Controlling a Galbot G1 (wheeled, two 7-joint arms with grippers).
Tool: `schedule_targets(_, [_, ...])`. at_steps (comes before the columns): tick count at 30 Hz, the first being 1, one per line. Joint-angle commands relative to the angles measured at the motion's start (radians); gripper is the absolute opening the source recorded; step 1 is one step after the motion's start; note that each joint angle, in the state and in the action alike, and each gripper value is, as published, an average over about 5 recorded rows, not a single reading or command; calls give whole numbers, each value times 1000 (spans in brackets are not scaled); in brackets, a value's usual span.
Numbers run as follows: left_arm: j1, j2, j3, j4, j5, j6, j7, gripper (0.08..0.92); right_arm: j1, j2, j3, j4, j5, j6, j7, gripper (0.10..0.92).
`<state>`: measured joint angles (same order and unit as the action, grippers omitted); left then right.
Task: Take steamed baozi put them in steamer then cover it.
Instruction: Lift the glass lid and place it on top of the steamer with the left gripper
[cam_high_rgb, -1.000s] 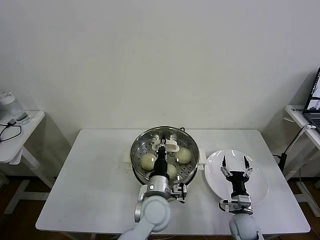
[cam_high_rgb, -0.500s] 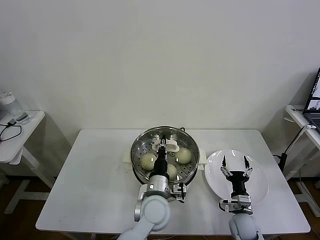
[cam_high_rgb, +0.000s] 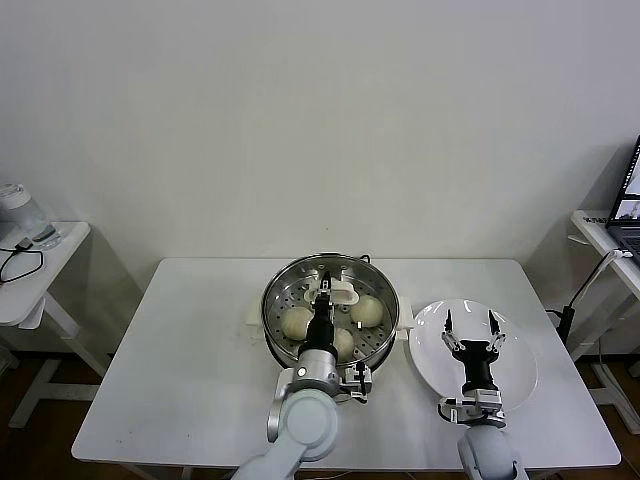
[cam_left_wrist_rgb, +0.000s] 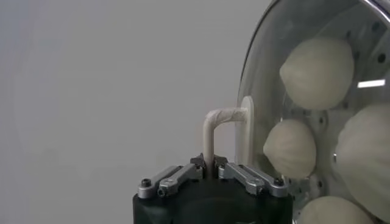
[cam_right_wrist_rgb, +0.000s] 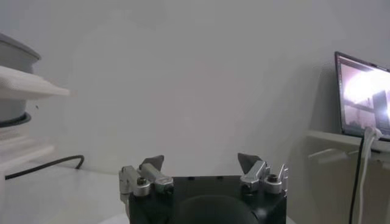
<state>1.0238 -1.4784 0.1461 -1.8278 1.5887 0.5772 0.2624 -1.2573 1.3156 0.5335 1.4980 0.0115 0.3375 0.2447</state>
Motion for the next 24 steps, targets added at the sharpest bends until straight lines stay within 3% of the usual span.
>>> schedule_targets(1, [-1,-1,-5,1,-13,-5,-2,188,1,1,1,0,-1,1,1,823])
schedule_targets(6, [0,-1,-8,-1,-6,-12,-7,225,1,1,0,0,-2,1,1,823])
schedule_targets(16, [22,13,-10,-51,-3,-16,-9,506,2,3,-1,-1,-5,1,1,823])
schedule_targets(24, [75,86,4,-197,-45,-15,15,731,7,2,-1,1,-7,-1,2,823])
